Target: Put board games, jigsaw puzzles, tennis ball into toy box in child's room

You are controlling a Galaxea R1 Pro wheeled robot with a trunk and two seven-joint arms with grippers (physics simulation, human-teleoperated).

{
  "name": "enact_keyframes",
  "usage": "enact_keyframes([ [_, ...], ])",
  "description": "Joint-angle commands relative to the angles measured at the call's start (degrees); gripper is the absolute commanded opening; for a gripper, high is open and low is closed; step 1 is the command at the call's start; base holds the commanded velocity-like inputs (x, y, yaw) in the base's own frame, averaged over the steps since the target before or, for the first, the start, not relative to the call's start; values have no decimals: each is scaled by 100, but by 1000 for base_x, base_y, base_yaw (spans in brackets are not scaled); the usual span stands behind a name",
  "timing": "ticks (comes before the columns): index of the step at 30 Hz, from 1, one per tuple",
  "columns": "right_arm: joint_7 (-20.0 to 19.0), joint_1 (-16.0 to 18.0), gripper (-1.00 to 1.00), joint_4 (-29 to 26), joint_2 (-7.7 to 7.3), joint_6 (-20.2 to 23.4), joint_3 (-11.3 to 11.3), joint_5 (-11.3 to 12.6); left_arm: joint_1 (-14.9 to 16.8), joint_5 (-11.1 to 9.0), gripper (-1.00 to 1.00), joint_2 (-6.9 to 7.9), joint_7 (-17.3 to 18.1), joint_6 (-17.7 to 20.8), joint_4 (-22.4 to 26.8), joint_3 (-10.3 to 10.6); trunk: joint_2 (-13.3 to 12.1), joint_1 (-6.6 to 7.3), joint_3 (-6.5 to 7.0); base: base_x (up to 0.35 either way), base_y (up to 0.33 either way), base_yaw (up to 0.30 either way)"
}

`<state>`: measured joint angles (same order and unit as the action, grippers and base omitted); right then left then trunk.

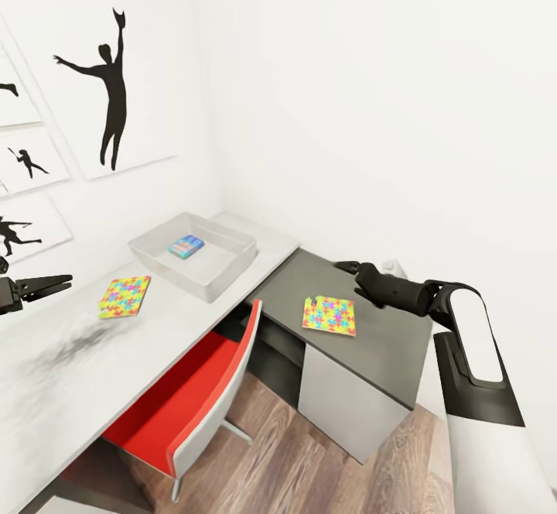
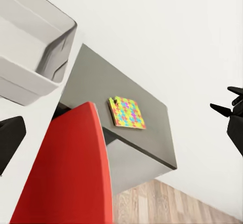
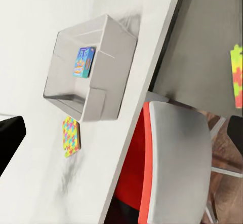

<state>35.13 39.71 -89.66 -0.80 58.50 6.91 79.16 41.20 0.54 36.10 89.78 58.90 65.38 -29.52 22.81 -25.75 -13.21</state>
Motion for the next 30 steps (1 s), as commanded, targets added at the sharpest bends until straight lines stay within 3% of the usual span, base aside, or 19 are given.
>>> enact_keyframes([
  [1,59,6,100,-2,1,16,3,55,3,7,100,2,22,61,2,-1,11,-4,-4,0,0,-211],
  [10,63,-2,100,-6,4,4,-5,55,3,8,100,1,22,61,1,4,11,-4,72,0,0,-133],
  [30,66,-109,100,0,1,-5,2,49,3,8,100,-6,22,61,3,7,11,-4,258,0,0,-6],
])
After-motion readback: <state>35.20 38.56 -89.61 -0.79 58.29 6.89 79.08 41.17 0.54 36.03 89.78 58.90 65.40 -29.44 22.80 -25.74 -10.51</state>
